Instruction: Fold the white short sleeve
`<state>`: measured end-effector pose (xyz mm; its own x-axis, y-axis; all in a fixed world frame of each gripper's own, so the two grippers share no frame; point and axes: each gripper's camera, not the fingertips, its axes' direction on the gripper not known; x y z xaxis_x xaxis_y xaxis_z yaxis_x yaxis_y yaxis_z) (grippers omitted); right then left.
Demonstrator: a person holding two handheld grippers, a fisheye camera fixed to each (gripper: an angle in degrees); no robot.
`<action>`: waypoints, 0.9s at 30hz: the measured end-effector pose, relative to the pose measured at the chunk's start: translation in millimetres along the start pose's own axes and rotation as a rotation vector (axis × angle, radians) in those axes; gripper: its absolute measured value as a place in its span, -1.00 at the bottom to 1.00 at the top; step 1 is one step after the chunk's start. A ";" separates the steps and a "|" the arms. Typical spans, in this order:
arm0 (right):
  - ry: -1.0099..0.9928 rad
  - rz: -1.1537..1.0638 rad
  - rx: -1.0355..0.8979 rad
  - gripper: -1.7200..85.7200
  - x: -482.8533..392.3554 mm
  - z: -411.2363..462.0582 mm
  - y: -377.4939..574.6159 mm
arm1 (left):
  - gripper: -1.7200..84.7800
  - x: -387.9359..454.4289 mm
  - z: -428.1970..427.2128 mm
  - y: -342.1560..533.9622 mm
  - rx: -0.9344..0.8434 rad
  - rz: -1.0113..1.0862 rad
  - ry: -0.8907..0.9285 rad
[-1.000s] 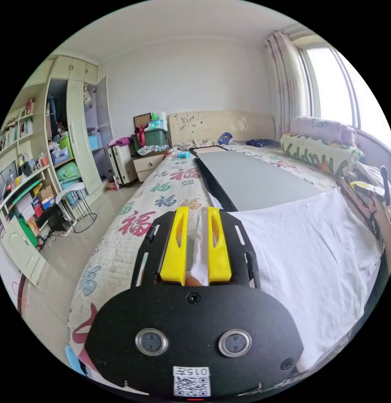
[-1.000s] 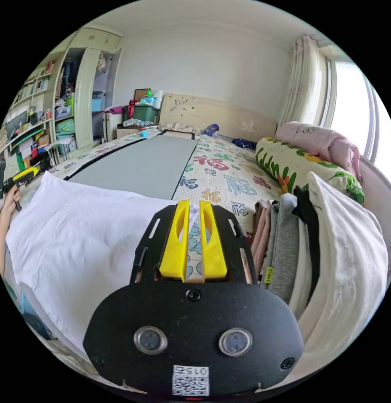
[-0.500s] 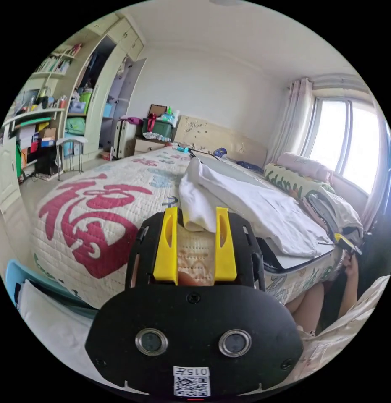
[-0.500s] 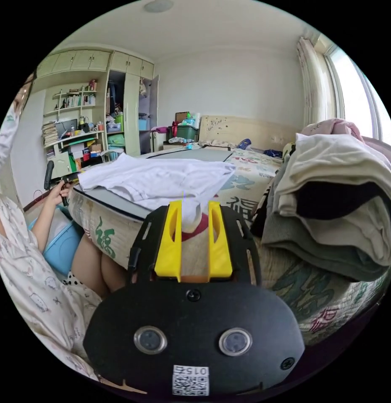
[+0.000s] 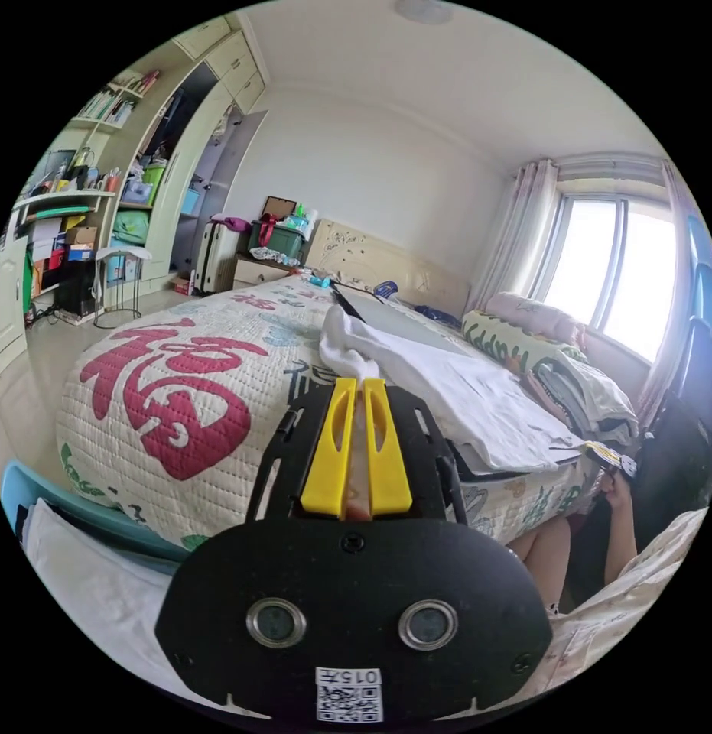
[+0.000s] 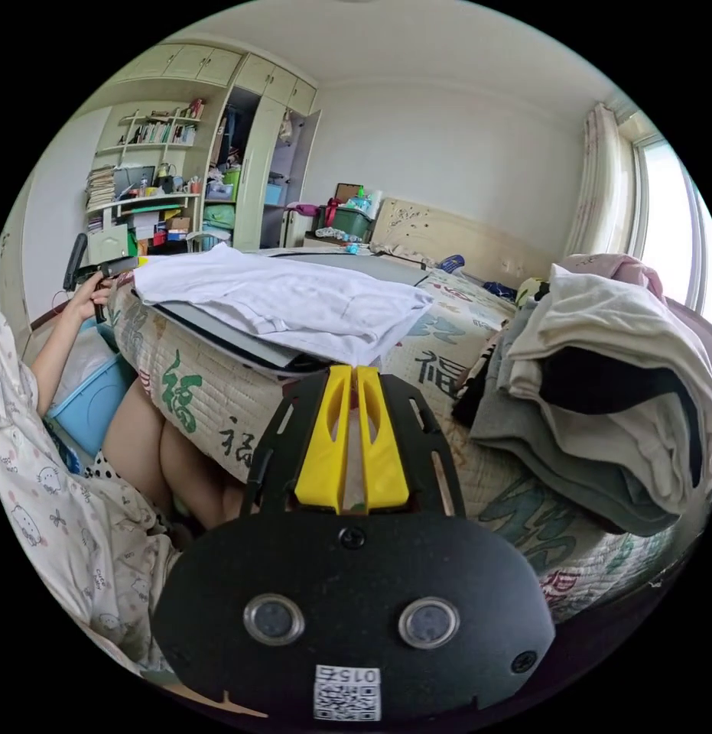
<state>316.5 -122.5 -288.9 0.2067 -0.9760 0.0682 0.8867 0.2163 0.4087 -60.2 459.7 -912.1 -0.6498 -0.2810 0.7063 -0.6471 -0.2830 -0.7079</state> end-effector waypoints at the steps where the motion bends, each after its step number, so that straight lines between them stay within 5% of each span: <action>1: 0.004 -0.003 -0.003 -0.97 0.8 -8.2 1.9 | -0.93 10.4 -11.6 -5.9 0.014 0.021 0.026; 7: 0.051 -0.066 -0.066 -0.94 -8.5 -35.9 17.1 | -0.89 71.5 -28.1 -19.9 -0.063 0.155 -0.048; 11: 0.034 -0.077 0.137 -0.84 -6.1 -91.0 27.0 | -0.82 157.5 -52.4 -21.5 -0.043 0.454 -0.245; 17: -0.090 -0.492 0.154 -0.79 -55.0 -97.9 1.3 | -0.72 339.9 -38.3 5.8 -0.006 1.046 0.075; 27: -0.239 -0.636 -0.049 -0.77 -47.5 -58.8 -57.5 | -0.67 431.7 48.3 26.4 -0.120 1.273 -0.112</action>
<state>280.0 -87.1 -369.1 -0.4527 -0.8912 0.0296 0.8244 -0.4057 0.3946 -338.6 286.6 -625.8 -0.8008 -0.3680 -0.4726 0.3667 0.3227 -0.8726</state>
